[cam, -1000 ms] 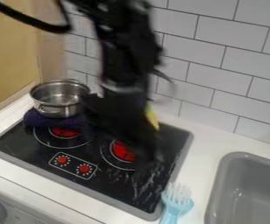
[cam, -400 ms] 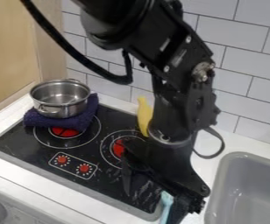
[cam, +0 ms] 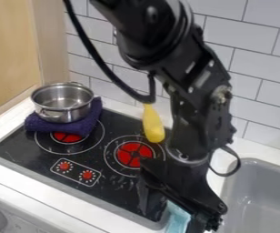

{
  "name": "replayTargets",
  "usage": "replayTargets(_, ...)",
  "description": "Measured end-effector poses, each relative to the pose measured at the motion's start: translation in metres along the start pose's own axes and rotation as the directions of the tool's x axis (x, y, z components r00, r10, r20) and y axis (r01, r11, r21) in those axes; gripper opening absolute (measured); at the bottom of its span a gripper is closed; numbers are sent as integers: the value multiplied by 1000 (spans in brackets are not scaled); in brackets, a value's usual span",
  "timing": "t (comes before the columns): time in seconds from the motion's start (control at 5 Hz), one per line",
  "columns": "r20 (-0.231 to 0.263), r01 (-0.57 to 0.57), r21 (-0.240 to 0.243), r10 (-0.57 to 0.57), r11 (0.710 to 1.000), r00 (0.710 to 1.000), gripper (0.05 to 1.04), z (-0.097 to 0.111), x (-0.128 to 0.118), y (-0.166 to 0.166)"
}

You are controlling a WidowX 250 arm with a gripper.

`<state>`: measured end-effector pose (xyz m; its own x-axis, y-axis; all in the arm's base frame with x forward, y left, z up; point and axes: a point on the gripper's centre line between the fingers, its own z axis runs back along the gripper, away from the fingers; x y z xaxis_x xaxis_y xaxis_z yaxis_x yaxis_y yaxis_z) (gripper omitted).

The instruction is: Move the blue brush to the lower left side of the stove

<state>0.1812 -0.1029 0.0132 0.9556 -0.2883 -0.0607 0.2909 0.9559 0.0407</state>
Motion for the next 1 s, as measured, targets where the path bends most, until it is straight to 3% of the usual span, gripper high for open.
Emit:
replayTargets(0.4, -24, -7, -13, 7, 1000, 1000, 999, -14, 8, -5)
replayTargets(0.6, -23, -26, -13, 25, 1000, 999, 941, -15, 11, -5)
replayTargets(1.0, -1, -45, -26, 45, 999, 999, 353, -16, 14, -4)
